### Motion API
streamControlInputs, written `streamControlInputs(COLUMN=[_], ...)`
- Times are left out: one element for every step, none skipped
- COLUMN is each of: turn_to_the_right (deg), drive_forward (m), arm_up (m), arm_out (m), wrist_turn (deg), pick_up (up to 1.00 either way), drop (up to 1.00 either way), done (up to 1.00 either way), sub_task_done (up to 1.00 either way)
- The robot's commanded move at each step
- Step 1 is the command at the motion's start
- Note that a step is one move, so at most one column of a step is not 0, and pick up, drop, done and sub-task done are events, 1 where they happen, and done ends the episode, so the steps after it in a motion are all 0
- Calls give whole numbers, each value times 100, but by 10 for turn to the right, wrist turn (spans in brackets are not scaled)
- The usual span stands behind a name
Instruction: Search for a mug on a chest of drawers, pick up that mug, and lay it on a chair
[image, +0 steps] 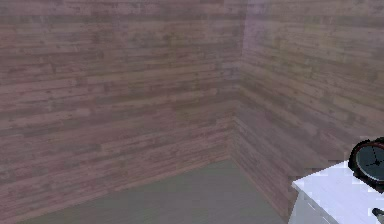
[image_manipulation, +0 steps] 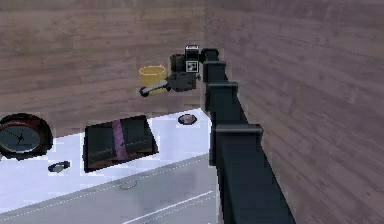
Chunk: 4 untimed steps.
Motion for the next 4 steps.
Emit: streamControlInputs(turn_to_the_right=[0,0,0,0], drive_forward=[0,0,0,0], arm_up=[0,0,0,0], arm_out=[0,0,0,-42], wrist_turn=[-450,-450,-90,0], pick_up=[0,0,0,0], drop=[0,0,0,0], done=[0,0,0,0], sub_task_done=[0,0,0,0])
